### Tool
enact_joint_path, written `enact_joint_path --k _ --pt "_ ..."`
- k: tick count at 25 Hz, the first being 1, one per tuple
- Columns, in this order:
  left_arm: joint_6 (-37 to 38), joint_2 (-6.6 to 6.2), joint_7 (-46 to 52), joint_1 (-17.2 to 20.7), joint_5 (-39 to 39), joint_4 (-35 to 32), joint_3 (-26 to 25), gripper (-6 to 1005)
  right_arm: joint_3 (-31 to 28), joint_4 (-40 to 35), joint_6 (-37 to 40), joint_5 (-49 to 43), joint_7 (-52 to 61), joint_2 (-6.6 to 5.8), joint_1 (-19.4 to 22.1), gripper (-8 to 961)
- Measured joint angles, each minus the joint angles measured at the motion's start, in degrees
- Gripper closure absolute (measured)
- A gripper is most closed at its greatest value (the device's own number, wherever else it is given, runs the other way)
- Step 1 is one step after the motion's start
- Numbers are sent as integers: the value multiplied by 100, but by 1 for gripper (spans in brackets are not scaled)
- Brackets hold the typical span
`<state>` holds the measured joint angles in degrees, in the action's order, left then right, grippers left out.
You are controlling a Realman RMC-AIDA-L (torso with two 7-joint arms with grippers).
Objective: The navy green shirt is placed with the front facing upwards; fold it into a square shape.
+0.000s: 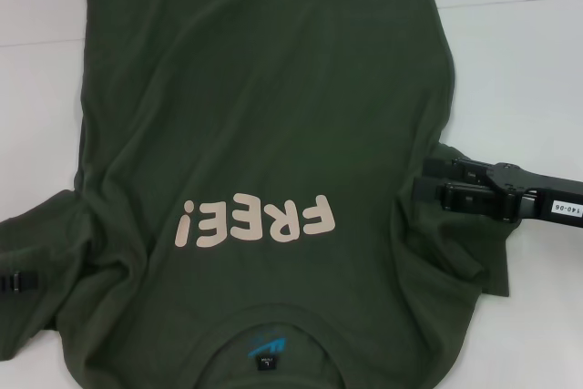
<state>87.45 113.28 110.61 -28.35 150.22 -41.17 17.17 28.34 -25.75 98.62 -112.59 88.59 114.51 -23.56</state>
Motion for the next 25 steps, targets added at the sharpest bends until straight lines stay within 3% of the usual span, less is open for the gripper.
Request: enact_joint_path --k 25 --pt "275 38 -43 -263 -83 126 44 67 -5 0 0 0 0 0 29 5"
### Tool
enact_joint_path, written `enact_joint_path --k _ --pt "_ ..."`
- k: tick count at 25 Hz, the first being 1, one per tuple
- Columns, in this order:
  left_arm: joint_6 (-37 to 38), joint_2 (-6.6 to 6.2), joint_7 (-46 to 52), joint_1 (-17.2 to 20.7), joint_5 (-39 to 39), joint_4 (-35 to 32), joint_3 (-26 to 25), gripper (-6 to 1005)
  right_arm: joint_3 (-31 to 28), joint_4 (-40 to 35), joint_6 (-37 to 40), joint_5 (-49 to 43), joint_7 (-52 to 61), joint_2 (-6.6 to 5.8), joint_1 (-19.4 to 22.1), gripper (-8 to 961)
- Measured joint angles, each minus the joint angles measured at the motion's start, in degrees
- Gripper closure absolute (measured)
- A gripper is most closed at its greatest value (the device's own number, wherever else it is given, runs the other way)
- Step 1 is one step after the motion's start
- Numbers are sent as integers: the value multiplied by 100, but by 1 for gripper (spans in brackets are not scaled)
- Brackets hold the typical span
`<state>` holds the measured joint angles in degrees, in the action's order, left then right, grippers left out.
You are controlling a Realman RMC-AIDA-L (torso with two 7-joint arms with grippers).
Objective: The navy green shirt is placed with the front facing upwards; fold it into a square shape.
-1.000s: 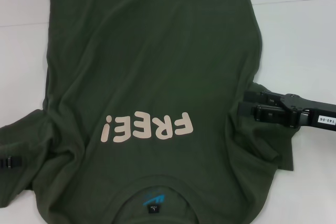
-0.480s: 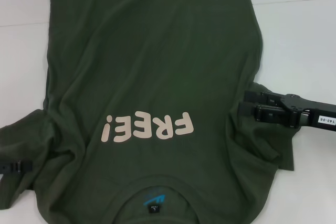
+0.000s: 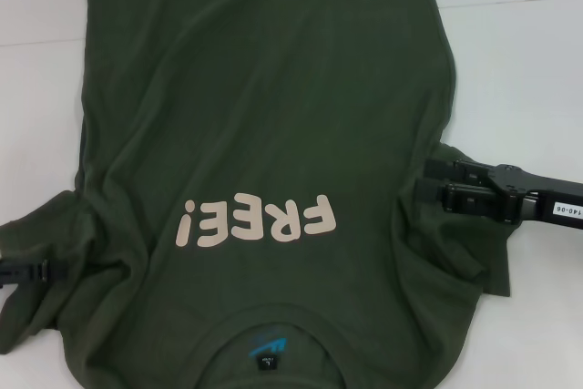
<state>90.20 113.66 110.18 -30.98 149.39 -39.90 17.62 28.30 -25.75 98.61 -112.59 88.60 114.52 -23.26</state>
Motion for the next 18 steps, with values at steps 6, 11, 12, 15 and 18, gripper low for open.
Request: enact_joint_path --k 6,11,12,15,18 --pt "-6 -13 -3 -23 -66 10 -2 66 0 0 0 0 0 0 22 5" --pt "-50 4 14 -13 -76 12 -9 66 0 0 0 0 0 0 24 5" --pt "-56 6 31 -11 -77 13 -10 66 0 0 0 0 0 0 24 5" --pt "-68 27 36 -10 -82 0 -25 80 0 0 0 0 0 0 22 5" --pt "-72 43 36 -21 -87 -30 -26 102 0 0 0 0 0 0 15 5"
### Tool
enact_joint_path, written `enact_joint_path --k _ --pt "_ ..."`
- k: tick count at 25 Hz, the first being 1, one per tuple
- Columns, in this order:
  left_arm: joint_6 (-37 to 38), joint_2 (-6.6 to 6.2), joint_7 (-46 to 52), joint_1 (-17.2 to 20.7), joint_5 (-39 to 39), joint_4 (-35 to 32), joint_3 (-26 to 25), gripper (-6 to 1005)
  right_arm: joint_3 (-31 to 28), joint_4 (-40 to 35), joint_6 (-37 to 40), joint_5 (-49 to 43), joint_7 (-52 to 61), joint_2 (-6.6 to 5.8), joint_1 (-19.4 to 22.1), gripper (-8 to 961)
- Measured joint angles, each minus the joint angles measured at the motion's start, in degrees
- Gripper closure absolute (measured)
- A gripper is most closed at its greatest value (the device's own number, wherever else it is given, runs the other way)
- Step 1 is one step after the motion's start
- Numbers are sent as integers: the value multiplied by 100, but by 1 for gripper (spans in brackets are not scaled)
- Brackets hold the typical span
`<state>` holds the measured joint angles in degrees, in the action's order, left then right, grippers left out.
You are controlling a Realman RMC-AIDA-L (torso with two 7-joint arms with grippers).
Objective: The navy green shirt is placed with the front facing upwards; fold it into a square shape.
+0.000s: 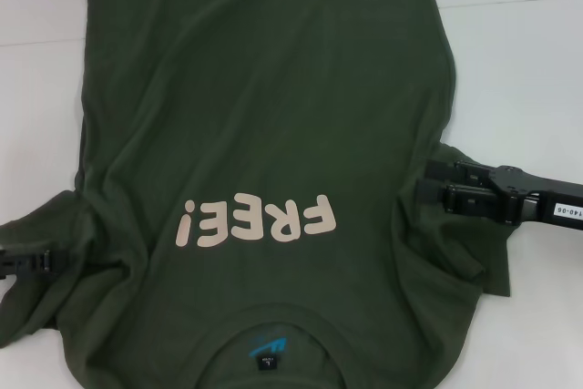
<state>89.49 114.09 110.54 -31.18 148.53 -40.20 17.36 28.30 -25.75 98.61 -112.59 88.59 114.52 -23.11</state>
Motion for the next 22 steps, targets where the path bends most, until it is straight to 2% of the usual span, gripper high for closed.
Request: enact_joint_path --k 4,14,22 --pt "24 -34 99 -33 3 29 -14 131 -12 0 -3 0 -1 -2 -1 5" --pt "-76 -14 178 -37 72 40 82 300 -75 0 -3 0 -3 -9 11 5" --pt "-81 -20 188 -37 74 31 84 680 -95 0 3 0 -1 -9 -6 5"
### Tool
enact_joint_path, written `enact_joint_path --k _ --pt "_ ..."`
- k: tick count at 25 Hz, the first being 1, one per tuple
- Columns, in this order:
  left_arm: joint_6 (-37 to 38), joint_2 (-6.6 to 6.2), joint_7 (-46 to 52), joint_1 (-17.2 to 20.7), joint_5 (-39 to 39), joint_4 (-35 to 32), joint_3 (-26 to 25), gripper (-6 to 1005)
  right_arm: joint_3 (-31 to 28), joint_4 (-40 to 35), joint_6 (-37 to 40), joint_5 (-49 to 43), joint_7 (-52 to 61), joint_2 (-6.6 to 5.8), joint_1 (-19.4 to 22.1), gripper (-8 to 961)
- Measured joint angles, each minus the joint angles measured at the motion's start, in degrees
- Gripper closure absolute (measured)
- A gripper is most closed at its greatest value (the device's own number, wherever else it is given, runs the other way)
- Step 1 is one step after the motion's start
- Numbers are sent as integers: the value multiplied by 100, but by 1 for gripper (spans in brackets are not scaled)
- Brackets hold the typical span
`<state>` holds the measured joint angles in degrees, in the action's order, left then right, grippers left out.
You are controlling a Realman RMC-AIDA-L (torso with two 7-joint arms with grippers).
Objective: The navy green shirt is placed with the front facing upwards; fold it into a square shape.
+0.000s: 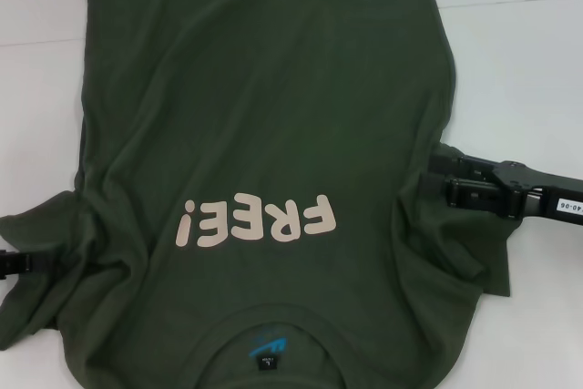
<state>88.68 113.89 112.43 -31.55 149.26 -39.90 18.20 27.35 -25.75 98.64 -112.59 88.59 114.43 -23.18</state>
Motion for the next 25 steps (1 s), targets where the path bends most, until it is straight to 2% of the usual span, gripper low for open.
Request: enact_joint_path --k 6,13,19,25 --pt "0 -11 10 -11 -2 -15 0 985 -37 0 3 0 1 0 -7 5" --pt "163 -12 57 -90 -135 -27 -34 985 -56 0 6 1 -1 13 -12 5" --pt "519 43 207 -236 -529 -37 -26 985 -65 0 5 0 -4 18 -28 5" --pt "638 151 219 -313 -722 11 -19 985 -74 0 6 0 -4 24 -26 6"
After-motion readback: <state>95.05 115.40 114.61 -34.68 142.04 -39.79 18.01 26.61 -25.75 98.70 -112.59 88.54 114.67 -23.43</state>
